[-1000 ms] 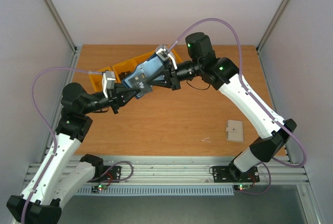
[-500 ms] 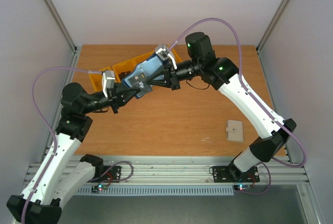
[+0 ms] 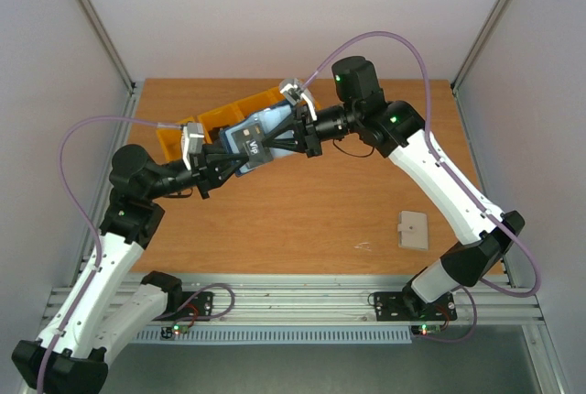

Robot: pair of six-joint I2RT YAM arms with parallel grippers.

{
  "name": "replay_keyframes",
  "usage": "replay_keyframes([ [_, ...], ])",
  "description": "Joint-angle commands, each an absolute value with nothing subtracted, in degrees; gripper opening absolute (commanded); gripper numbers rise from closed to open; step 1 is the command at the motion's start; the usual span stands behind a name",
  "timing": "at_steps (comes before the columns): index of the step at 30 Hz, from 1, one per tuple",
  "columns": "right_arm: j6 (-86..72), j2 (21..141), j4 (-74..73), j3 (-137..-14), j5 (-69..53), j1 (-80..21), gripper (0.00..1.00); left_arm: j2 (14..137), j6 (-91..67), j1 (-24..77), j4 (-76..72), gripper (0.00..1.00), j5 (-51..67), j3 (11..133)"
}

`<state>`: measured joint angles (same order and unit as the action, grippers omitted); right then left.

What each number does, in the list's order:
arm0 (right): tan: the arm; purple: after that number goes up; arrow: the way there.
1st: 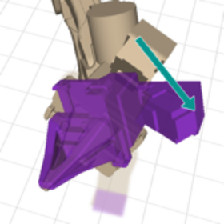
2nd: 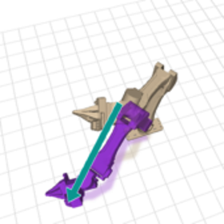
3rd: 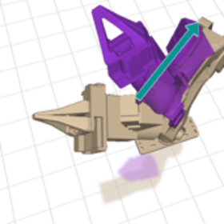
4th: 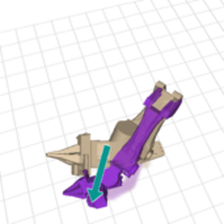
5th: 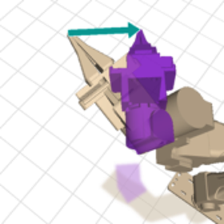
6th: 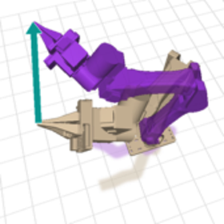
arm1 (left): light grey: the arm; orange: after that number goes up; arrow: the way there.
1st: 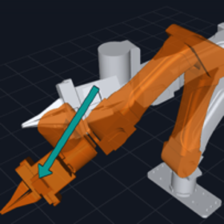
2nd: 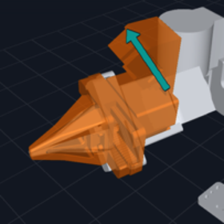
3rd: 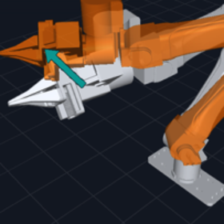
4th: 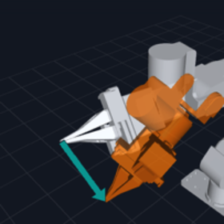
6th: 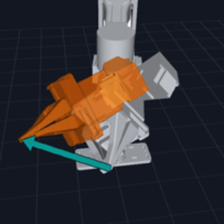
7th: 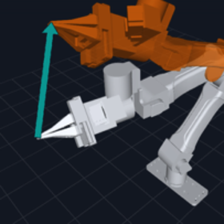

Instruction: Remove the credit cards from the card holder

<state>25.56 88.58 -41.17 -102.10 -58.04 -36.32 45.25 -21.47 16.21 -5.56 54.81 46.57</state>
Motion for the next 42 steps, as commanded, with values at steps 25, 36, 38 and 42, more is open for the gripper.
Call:
replay_keyframes([
  [25,22.41,77.39,-44.39,-99.28,-54.46,-22.61,0.01,50.40,-23.38,16.25,5.29,0.00,42.08,47.27],
  [36,19.68,74.44,-46.98,-93.57,-42.23,-22.01,0.01,82.83,-29.45,22.20,6.20,0.00,52.98,58.00],
  [38,19.76,74.15,-47.22,-91.59,-40.92,-21.93,0.01,88.17,-31.05,24.15,4.95,0.00,54.33,59.35],
  [42,20.02,74.33,-48.27,-88.57,-40.00,-21.09,0.01,96.98,-38.08,24.78,1.29,0.00,54.25,57.85],
])
